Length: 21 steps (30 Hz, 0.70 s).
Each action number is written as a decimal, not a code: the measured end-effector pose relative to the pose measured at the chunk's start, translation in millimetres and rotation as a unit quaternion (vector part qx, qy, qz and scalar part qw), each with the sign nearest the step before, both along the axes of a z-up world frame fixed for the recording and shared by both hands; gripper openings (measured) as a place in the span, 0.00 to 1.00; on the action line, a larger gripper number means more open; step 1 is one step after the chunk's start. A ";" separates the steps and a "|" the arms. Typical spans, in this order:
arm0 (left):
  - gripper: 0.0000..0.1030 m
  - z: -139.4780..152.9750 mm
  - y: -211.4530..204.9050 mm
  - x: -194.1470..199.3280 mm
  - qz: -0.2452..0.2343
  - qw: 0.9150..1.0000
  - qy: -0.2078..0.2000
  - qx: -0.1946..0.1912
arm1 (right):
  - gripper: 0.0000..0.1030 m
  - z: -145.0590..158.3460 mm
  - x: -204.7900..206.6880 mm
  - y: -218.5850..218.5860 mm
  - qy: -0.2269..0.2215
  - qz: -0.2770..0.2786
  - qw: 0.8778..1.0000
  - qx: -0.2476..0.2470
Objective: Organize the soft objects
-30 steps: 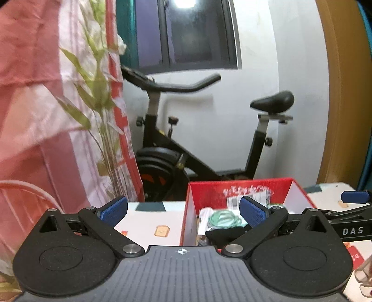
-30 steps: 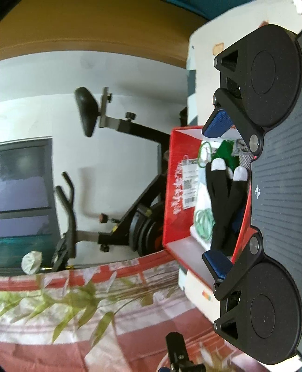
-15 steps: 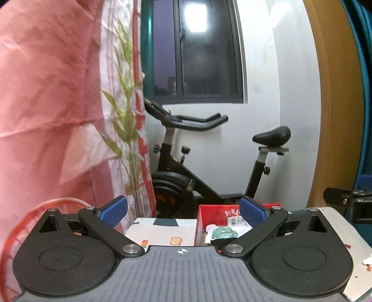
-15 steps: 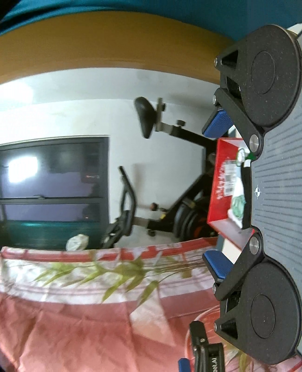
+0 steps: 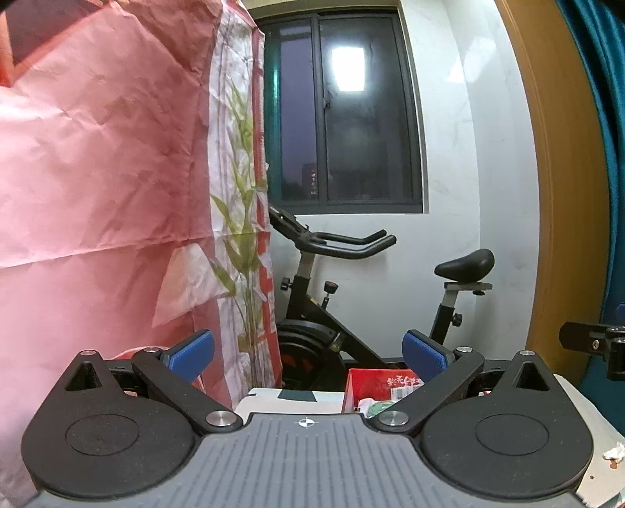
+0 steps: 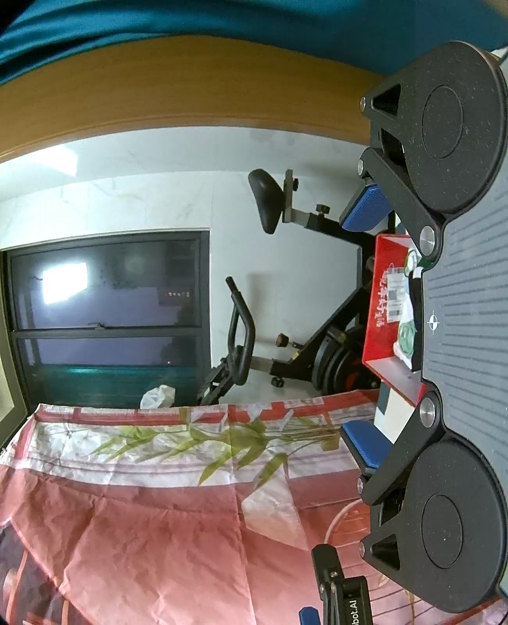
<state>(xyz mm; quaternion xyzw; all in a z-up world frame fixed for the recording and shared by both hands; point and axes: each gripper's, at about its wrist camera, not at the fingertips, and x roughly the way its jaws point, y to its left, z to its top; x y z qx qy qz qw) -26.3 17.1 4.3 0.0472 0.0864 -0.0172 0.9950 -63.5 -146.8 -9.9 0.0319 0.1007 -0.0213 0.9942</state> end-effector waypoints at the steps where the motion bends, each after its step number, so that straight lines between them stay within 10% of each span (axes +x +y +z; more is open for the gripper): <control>1: 1.00 0.0 -1.3 -1.8 0.001 1.000 0.000 0.002 | 1.00 -1.2 0.1 -0.5 0.000 -0.002 1.000 0.000; 21: 1.00 -10.7 0.7 7.5 -0.014 1.000 0.026 0.000 | 1.00 -1.9 -5.4 -0.2 -0.009 -0.022 1.000 -0.009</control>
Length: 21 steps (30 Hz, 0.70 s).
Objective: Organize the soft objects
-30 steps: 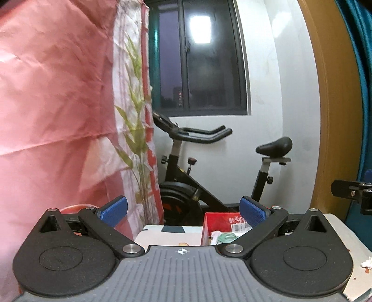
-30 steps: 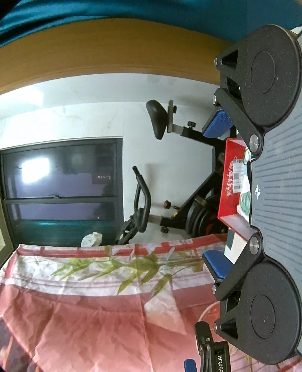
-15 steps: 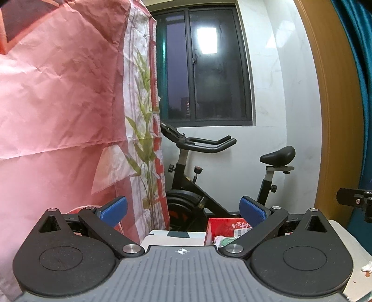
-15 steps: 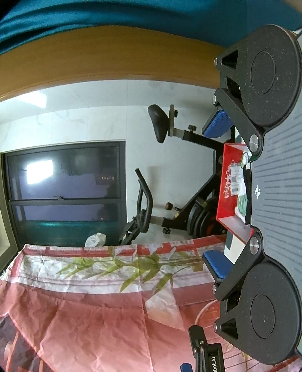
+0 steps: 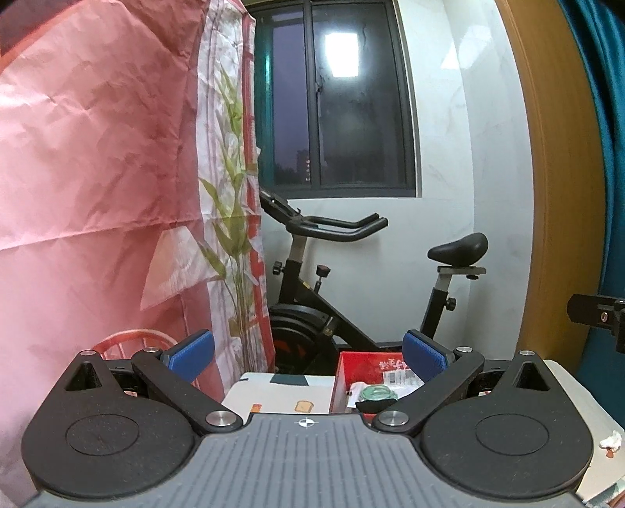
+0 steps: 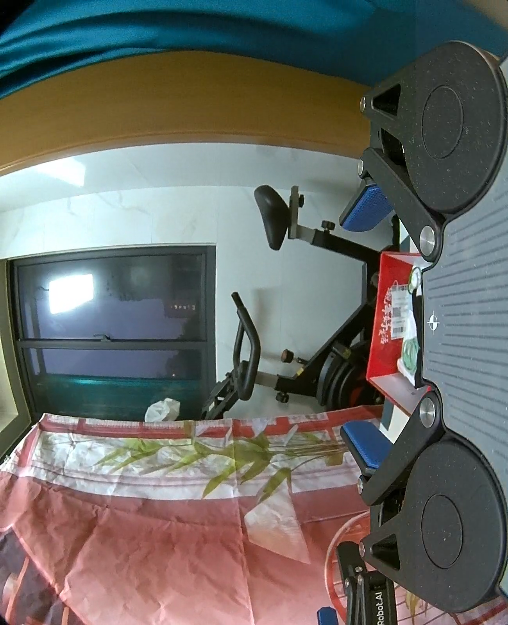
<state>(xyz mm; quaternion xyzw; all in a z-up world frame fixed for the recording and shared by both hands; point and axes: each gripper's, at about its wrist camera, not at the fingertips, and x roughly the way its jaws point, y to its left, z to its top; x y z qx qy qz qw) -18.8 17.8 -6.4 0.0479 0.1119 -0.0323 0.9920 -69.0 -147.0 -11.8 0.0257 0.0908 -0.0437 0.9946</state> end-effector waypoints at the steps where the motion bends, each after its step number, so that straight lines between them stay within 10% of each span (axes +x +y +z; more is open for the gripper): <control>1: 1.00 -0.7 0.4 0.4 -0.001 1.000 0.002 -0.001 | 1.00 -0.1 0.2 0.2 0.000 0.000 1.000 0.000; 21: 1.00 -4.7 2.2 3.8 -0.017 1.000 0.012 -0.010 | 1.00 -4.8 1.2 -4.4 0.011 -0.004 1.000 0.003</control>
